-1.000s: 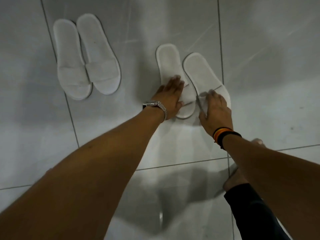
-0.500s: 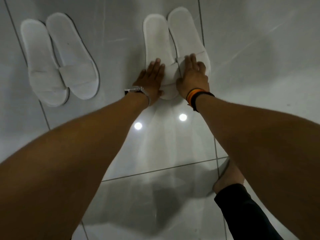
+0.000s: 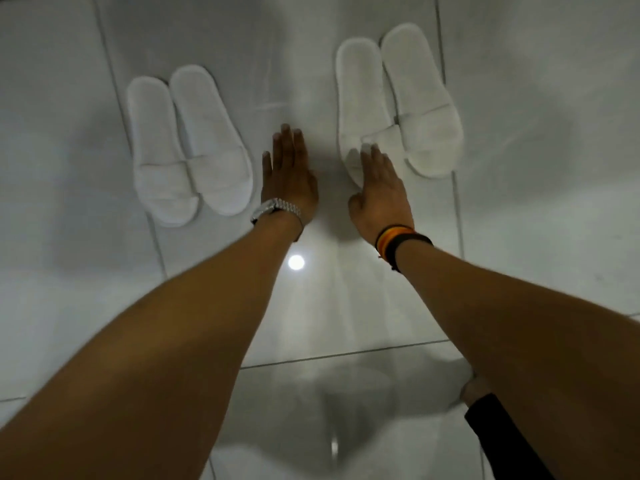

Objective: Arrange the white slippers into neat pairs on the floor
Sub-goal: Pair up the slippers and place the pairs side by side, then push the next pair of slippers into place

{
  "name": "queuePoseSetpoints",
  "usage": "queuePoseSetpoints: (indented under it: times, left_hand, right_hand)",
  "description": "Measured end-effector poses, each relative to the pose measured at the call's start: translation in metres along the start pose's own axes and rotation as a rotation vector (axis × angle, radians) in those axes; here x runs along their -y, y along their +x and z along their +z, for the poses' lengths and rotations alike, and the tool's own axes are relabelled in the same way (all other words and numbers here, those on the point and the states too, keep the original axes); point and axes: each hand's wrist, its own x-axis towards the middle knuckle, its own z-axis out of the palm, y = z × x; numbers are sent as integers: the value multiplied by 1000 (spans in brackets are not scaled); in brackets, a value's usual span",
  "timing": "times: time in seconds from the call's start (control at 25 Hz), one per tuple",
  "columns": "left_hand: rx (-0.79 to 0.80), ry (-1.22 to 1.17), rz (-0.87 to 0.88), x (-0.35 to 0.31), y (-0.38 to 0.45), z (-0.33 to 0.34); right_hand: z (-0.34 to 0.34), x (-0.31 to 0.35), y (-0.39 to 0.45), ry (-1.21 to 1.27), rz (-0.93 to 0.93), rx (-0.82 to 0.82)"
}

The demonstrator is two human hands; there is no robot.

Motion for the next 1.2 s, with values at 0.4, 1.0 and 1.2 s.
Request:
queuePoseSetpoints:
  times: [0.4, 1.0, 1.2]
  left_hand:
    - [106, -164, -213, 229, -54, -13]
    - [87, -247, -334, 418, -96, -60]
    - [85, -248, -333, 408, -89, -60]
  right_hand:
    - [148, 192, 40, -203, -133, 252]
    - [255, 339, -13, -271, -245, 345]
    - [245, 328, -10, -296, -282, 361]
